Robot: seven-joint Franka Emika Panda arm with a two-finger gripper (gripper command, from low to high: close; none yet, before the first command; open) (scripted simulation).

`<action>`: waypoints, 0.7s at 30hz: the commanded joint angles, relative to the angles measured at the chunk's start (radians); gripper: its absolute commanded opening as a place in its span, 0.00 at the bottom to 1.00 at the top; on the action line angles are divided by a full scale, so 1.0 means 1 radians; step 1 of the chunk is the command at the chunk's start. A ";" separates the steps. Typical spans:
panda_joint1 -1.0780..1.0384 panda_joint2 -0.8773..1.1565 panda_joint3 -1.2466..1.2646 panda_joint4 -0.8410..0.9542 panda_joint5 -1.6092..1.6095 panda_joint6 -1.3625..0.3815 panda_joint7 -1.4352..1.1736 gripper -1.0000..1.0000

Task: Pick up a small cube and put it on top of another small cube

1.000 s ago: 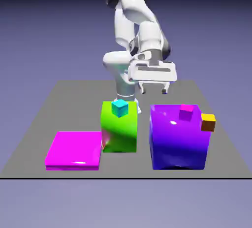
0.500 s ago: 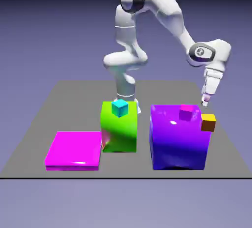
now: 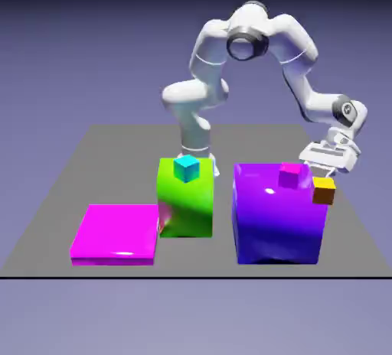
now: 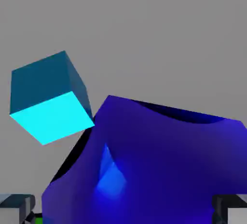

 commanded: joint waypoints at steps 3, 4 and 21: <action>0.022 0.109 0.057 0.038 -0.085 -0.117 -0.010 0.50; 0.030 0.145 0.076 0.050 -0.113 -0.156 -0.013 0.50; -0.073 0.265 0.061 0.180 -0.159 -0.309 -0.193 0.00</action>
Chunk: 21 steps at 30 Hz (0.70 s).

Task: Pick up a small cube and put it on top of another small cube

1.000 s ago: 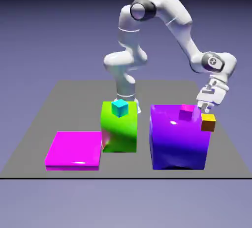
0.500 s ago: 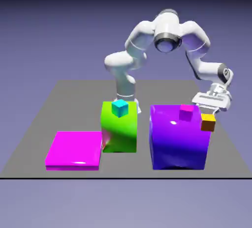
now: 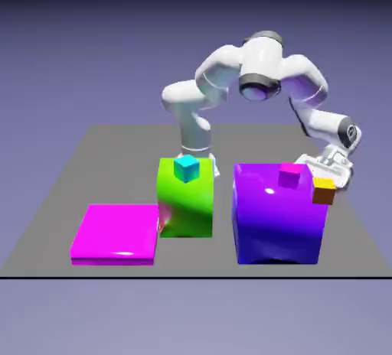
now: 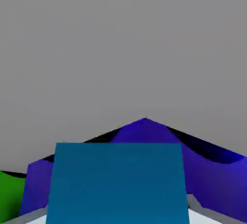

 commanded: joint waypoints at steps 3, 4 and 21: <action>-0.022 -0.013 -0.003 0.109 0.001 -0.053 -0.079 0.00; -0.029 -0.017 -0.004 0.145 0.002 -0.071 -0.105 0.00; -0.179 -0.089 -0.011 0.571 0.023 -0.273 -0.439 0.00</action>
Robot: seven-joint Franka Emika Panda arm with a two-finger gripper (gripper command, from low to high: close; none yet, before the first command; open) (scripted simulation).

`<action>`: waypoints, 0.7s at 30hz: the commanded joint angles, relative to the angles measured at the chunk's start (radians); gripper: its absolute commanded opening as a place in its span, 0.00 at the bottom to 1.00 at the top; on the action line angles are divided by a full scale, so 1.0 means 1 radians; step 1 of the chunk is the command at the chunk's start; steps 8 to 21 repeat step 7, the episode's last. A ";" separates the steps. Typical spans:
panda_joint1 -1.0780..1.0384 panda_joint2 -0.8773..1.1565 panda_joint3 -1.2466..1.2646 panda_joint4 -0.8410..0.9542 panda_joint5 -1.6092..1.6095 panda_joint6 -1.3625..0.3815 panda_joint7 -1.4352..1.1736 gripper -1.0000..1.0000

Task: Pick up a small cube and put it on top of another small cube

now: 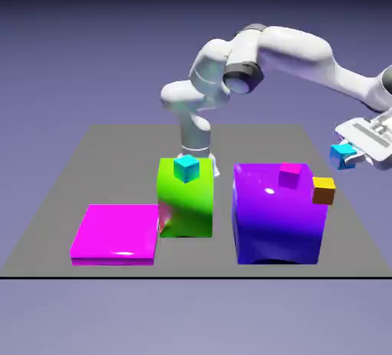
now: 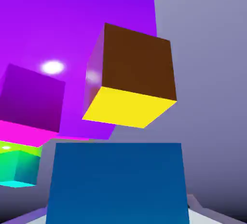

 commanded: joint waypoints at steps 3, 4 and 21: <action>-0.078 -0.020 0.009 -0.109 0.013 0.064 0.040 0.00; -0.091 -0.023 0.010 -0.126 0.015 0.073 0.046 0.00; -0.064 -0.017 0.007 -0.089 0.010 0.052 0.033 1.00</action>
